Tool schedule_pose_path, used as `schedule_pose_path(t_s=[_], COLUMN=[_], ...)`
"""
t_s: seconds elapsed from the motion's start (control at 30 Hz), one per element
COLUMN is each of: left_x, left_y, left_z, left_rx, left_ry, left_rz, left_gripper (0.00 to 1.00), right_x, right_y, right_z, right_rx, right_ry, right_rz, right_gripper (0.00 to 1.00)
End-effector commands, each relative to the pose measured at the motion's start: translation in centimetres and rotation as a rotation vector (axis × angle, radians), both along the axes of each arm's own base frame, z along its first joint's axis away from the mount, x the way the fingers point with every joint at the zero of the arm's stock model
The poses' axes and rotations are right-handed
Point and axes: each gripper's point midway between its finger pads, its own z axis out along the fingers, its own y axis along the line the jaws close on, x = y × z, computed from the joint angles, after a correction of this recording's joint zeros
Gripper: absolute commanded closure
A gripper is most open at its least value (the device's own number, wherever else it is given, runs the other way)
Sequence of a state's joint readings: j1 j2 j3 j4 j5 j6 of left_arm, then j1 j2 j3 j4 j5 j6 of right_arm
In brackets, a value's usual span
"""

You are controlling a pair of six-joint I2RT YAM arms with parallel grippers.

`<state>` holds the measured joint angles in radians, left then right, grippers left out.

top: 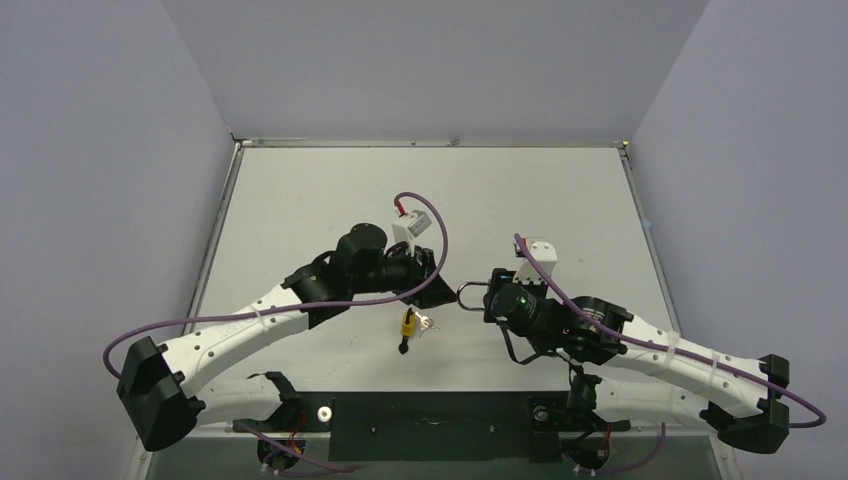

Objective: Lock with the key
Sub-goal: Lock the lock.

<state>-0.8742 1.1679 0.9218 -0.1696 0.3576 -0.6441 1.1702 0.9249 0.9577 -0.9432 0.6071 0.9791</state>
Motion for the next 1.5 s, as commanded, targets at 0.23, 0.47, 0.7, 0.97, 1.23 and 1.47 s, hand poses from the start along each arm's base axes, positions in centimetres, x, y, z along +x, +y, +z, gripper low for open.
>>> schedule_pose_path(t_s=[0.23, 0.47, 0.7, 0.97, 1.23, 1.47], left_x=[1.0, 1.3, 1.6, 3.0, 6.8, 7.7], left_y=[-2.1, -2.8, -3.2, -3.2, -0.4, 0.9], left_z=[3.6, 3.4, 3.3, 6.7, 11.8, 16.7], left_rx=[-0.118, -0.129, -0.127, -0.163, -0.14, -0.129], left_ry=[-0.05, -0.035, -0.024, -0.077, -0.198, -0.281], left_rz=[-0.037, -0.042, -0.046, -0.007, 0.127, 0.145], left_gripper=[0.51, 0.54, 0.79, 1.0, 1.0, 1.0], right_x=[2.1, 2.5, 2.9, 3.7, 5.5, 7.6], right_y=[1.6, 2.3, 2.6, 2.5, 1.6, 0.9], right_z=[5.0, 5.7, 6.5, 7.9, 13.0, 16.5], right_rx=[0.131, 0.146, 0.158, 0.181, 0.32, 0.422], right_ry=[-0.127, -0.142, -0.163, -0.214, -0.33, -0.414], right_rz=[-0.038, -0.038, -0.041, -0.043, 0.06, 0.171], right_gripper=[0.98, 0.98, 0.98, 0.57, 0.14, 0.12])
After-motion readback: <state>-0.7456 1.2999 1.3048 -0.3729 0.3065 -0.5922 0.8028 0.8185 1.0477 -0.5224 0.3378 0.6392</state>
